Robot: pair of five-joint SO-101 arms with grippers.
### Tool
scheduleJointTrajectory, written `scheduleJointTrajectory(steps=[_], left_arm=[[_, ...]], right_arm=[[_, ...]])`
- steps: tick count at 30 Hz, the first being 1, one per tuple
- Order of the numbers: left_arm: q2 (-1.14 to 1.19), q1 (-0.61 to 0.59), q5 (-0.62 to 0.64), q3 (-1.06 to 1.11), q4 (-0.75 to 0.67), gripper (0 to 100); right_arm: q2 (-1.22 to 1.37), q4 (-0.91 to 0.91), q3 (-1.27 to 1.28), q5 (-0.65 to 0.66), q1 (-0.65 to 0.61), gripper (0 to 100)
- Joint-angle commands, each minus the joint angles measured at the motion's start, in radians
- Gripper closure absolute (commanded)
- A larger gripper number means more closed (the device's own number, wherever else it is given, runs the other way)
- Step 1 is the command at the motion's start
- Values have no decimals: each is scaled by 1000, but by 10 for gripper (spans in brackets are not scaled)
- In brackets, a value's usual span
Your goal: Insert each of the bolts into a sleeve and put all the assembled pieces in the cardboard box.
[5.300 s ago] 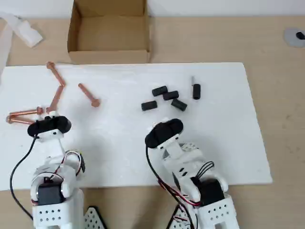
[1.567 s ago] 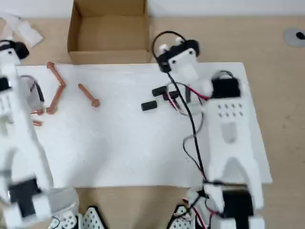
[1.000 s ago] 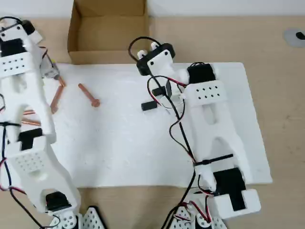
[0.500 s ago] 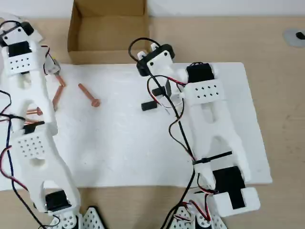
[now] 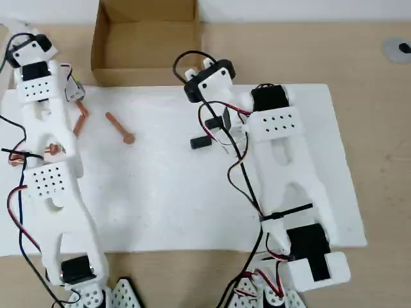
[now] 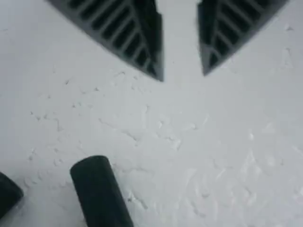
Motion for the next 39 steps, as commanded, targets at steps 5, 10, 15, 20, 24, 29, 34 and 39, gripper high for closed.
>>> scheduleJointTrajectory(steps=[5, 10, 15, 20, 24, 29, 34, 39], left_arm=[[21, -6, -3, -66, -21, 853], [56, -9, -3, -66, -20, 853], [65, -5, 2, -66, -60, 853], [68, -2, 51, -57, -183, 854], [101, 3, 91, -68, -213, 854], [97, 26, 18, -68, -153, 853], [94, 57, -58, -68, -41, 857], [94, 44, -55, -68, 2, 1000]], right_arm=[[-2, -2, -51, -3, -10, 916], [-2, 0, -54, -3, -10, 916], [-2, 0, -56, -3, -10, 916], [-2, -3, -56, -3, -12, 915], [-2, -2, -56, -3, -12, 915], [-2, 2, -56, -3, -12, 915], [-2, 2, -56, -6, -12, 915], [-4, 3, -56, -8, -12, 915]])
